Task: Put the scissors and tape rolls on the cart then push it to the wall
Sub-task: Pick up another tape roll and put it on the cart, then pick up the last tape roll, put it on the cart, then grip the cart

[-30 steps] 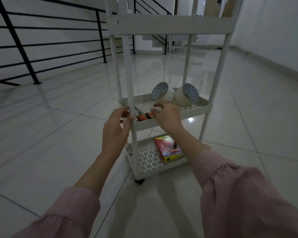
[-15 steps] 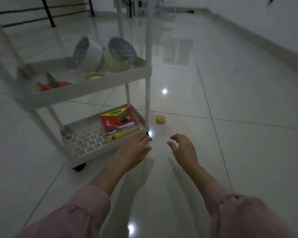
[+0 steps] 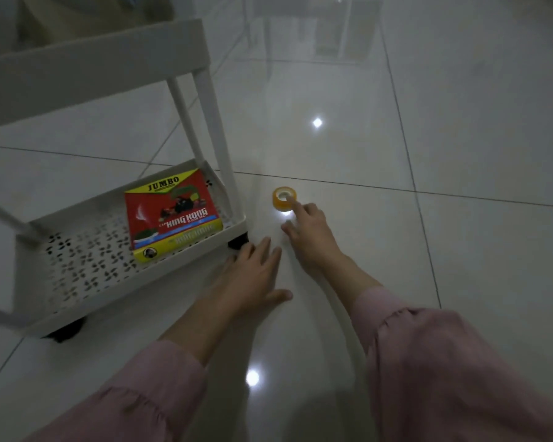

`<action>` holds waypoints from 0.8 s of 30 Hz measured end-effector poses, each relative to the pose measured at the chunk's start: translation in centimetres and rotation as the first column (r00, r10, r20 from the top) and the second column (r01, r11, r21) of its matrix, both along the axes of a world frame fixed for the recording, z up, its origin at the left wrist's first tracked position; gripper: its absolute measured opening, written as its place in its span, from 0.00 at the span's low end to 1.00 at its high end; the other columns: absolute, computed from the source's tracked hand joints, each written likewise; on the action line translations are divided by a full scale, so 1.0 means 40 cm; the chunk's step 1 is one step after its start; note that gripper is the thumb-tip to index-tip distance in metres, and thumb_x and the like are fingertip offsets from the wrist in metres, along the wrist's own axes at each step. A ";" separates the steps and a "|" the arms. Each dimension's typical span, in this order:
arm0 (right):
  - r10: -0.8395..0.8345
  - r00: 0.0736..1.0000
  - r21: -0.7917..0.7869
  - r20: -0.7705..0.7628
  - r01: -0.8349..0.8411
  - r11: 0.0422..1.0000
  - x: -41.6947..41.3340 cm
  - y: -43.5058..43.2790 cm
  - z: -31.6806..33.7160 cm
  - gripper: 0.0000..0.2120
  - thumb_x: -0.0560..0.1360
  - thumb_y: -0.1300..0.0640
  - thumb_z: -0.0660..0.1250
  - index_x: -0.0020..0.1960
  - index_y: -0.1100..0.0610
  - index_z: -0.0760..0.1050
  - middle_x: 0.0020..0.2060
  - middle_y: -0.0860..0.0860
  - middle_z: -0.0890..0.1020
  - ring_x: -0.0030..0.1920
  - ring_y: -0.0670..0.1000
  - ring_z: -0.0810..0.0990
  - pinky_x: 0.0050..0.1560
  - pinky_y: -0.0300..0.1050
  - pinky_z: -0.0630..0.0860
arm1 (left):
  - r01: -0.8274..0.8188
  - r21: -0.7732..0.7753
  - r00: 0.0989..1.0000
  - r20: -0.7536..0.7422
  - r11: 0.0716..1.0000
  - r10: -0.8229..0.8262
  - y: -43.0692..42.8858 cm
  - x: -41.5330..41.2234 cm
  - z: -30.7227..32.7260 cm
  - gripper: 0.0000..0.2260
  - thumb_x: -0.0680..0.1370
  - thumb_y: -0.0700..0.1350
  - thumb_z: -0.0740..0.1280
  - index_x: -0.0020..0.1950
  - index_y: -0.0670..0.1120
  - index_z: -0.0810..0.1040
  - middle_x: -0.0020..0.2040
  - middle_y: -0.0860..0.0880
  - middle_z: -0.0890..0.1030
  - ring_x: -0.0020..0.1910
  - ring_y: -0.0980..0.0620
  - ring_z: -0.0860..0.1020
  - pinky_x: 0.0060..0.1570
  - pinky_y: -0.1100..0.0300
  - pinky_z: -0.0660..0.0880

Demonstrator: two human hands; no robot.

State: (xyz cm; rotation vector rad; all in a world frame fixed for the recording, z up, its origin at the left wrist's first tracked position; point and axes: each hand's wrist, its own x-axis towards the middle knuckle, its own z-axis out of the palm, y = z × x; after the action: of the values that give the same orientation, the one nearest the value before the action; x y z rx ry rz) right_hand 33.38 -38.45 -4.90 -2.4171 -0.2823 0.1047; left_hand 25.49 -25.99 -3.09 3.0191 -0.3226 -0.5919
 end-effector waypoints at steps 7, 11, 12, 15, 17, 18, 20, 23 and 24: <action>0.033 0.998 -0.212 0.060 -0.020 0.977 0.067 0.030 -0.019 0.19 0.78 0.58 0.57 0.67 0.59 0.63 0.60 0.61 0.68 0.60 0.61 0.64 0.58 0.52 0.68 | 0.016 0.044 0.999 -0.040 0.999 -0.015 -0.002 0.004 0.007 0.38 0.74 0.64 0.57 0.76 0.48 0.45 0.78 0.45 0.43 0.75 0.40 0.48 0.70 0.41 0.57; -0.085 0.992 -0.100 0.091 0.094 0.991 0.046 0.008 -0.016 0.13 0.75 0.60 0.61 0.60 0.61 0.72 0.55 0.61 0.73 0.60 0.60 0.68 0.54 0.49 0.69 | 0.016 0.054 0.998 -0.063 0.998 -0.012 -0.003 0.010 0.011 0.38 0.74 0.64 0.58 0.76 0.48 0.45 0.78 0.45 0.42 0.75 0.40 0.47 0.70 0.41 0.56; -0.104 0.990 -0.066 0.091 0.110 0.992 0.031 0.000 -0.020 0.13 0.75 0.61 0.63 0.58 0.60 0.74 0.54 0.60 0.74 0.59 0.59 0.69 0.53 0.48 0.69 | 0.015 0.056 0.998 -0.069 0.998 -0.011 -0.003 0.010 0.011 0.39 0.74 0.64 0.58 0.76 0.48 0.44 0.78 0.45 0.42 0.75 0.40 0.47 0.70 0.41 0.56; -0.122 0.990 0.019 0.068 0.121 0.993 -0.018 -0.023 -0.021 0.11 0.74 0.59 0.65 0.55 0.59 0.76 0.51 0.59 0.76 0.55 0.58 0.72 0.52 0.47 0.70 | 0.004 0.060 0.997 -0.082 0.998 0.001 -0.005 0.010 0.007 0.39 0.75 0.63 0.58 0.76 0.47 0.44 0.78 0.45 0.41 0.76 0.40 0.46 0.71 0.41 0.55; -0.165 0.986 0.098 0.035 0.161 0.982 -0.049 -0.040 -0.017 0.09 0.73 0.58 0.67 0.53 0.58 0.77 0.47 0.59 0.77 0.51 0.57 0.74 0.49 0.47 0.72 | -0.025 0.038 0.996 -0.088 0.999 0.028 -0.008 0.009 0.005 0.38 0.75 0.62 0.59 0.76 0.47 0.44 0.78 0.45 0.41 0.76 0.41 0.46 0.71 0.42 0.56; -0.194 0.981 0.142 0.009 0.191 0.971 -0.067 -0.049 -0.010 0.08 0.73 0.57 0.67 0.51 0.58 0.77 0.46 0.58 0.77 0.48 0.56 0.75 0.47 0.46 0.72 | -0.044 0.022 0.995 -0.092 0.999 0.045 -0.012 0.007 0.004 0.38 0.75 0.61 0.60 0.76 0.47 0.44 0.78 0.45 0.41 0.76 0.41 0.46 0.71 0.43 0.56; -0.231 0.971 0.253 -0.067 0.241 0.937 -0.103 -0.064 0.000 0.05 0.72 0.57 0.68 0.48 0.56 0.78 0.42 0.57 0.79 0.42 0.53 0.75 0.43 0.45 0.71 | -0.065 0.014 0.994 -0.091 0.998 0.066 -0.021 -0.004 0.001 0.35 0.76 0.59 0.60 0.76 0.45 0.48 0.78 0.44 0.44 0.76 0.42 0.49 0.70 0.45 0.59; -0.234 0.938 0.506 -0.254 0.335 0.795 -0.172 -0.079 0.046 0.03 0.73 0.59 0.68 0.42 0.52 0.77 0.37 0.56 0.80 0.38 0.52 0.76 0.41 0.49 0.76 | -0.065 -0.023 0.998 -0.007 0.998 0.065 -0.022 -0.031 0.025 0.24 0.78 0.55 0.59 0.68 0.42 0.64 0.73 0.42 0.64 0.69 0.42 0.65 0.63 0.48 0.68; -0.219 0.929 0.573 -0.299 0.359 0.737 -0.189 -0.081 0.061 0.05 0.74 0.59 0.67 0.40 0.51 0.76 0.37 0.55 0.79 0.38 0.52 0.76 0.41 0.49 0.76 | -0.075 -0.044 0.997 0.029 0.996 0.077 -0.016 -0.039 0.040 0.21 0.78 0.54 0.59 0.66 0.42 0.67 0.69 0.42 0.69 0.66 0.43 0.69 0.61 0.50 0.70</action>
State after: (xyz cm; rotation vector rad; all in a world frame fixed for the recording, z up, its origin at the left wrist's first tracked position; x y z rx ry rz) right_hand 25.81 -41.67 -2.47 -1.7350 0.1553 0.1063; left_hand 23.92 -26.62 -1.48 2.9862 -0.2176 -0.5264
